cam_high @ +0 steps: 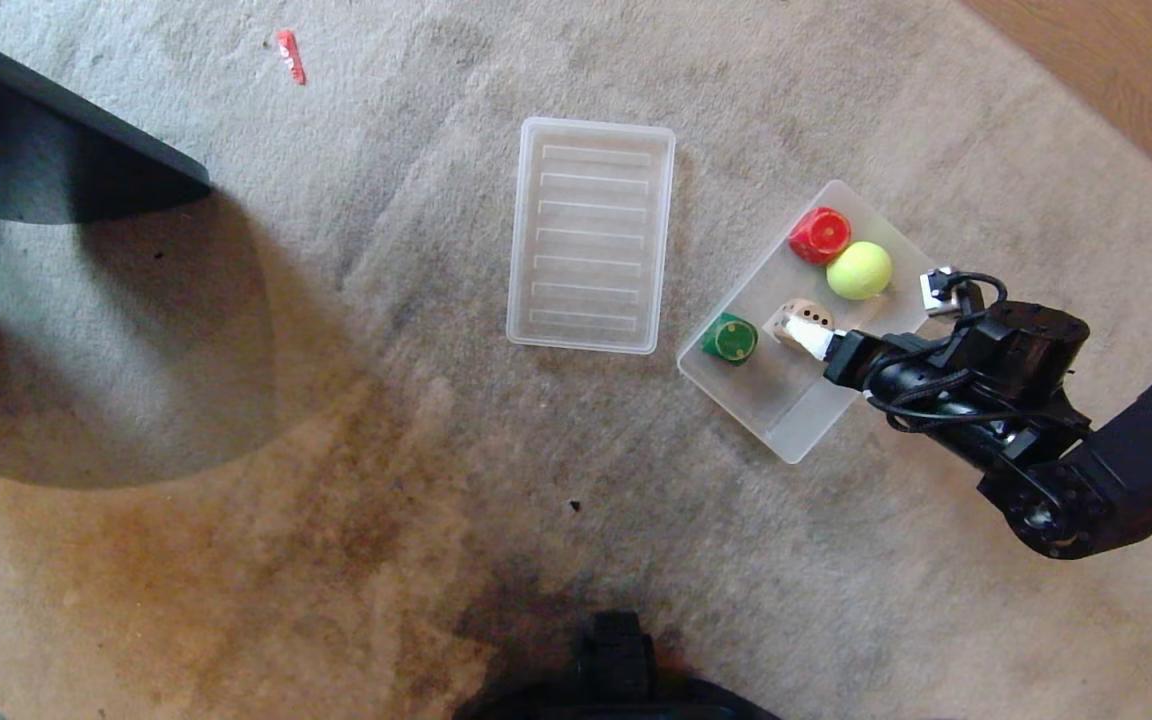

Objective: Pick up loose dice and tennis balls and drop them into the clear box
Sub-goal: Put the toys in the box

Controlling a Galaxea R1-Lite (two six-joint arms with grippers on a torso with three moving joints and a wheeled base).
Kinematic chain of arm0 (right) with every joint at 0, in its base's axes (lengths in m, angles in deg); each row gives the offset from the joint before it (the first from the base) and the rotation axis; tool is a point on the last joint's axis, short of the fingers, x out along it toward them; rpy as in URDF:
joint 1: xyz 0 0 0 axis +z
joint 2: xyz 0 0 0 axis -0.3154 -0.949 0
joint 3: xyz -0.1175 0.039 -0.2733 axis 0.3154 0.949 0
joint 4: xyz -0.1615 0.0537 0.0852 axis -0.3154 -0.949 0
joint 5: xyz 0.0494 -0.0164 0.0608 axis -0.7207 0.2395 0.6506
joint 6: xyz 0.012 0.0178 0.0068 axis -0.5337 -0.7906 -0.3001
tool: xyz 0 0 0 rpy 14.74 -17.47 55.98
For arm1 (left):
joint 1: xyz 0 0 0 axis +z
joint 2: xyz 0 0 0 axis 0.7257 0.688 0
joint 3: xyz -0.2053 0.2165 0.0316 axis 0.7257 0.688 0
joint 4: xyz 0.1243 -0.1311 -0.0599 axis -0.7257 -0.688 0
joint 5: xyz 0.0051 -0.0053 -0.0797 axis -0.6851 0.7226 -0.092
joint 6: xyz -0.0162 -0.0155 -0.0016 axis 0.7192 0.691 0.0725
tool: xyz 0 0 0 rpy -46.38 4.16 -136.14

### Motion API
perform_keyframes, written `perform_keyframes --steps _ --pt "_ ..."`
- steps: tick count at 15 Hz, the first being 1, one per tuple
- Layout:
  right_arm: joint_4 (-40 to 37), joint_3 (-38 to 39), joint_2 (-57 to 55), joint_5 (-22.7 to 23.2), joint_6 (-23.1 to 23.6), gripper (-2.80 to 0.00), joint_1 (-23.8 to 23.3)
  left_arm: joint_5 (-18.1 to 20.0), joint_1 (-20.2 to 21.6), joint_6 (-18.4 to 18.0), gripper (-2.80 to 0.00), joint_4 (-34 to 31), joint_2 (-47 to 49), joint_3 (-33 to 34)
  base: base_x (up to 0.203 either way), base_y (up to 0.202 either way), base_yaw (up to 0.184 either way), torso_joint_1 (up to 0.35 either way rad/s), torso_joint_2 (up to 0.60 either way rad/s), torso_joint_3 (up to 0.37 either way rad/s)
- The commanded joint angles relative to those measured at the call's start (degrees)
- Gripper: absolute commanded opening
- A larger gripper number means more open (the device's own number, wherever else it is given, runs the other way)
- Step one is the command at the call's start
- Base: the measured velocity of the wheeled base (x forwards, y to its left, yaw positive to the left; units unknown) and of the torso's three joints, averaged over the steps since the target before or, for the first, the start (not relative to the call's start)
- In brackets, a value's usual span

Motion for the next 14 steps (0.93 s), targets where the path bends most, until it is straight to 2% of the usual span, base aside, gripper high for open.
perform_keyframes --steps 1,5,6,14 --pt "0.4 0.4 4.3 1.0 -0.8 0.00 0.9 0.0 0.0 0.0 -2.80 0.0 0.0 0.0 0.000 0.000 0.000 0.000 0.00 0.000" --pt "0.4 0.4 4.3 1.0 -0.8 0.00 0.9 0.0 0.0 0.0 -2.80 0.0 0.0 0.0 0.000 0.000 0.000 0.000 0.00 0.000" --pt "0.4 0.4 4.3 1.0 -0.8 -2.80 0.9 0.0 0.0 0.0 -2.80 0.0 0.0 0.0 0.000 0.000 0.000 0.000 0.00 0.000" --pt "0.4 0.4 4.3 1.0 -0.8 -2.80 0.9 0.0 0.0 0.0 -2.80 0.0 0.0 0.0 0.000 0.000 0.000 0.000 0.00 0.000"
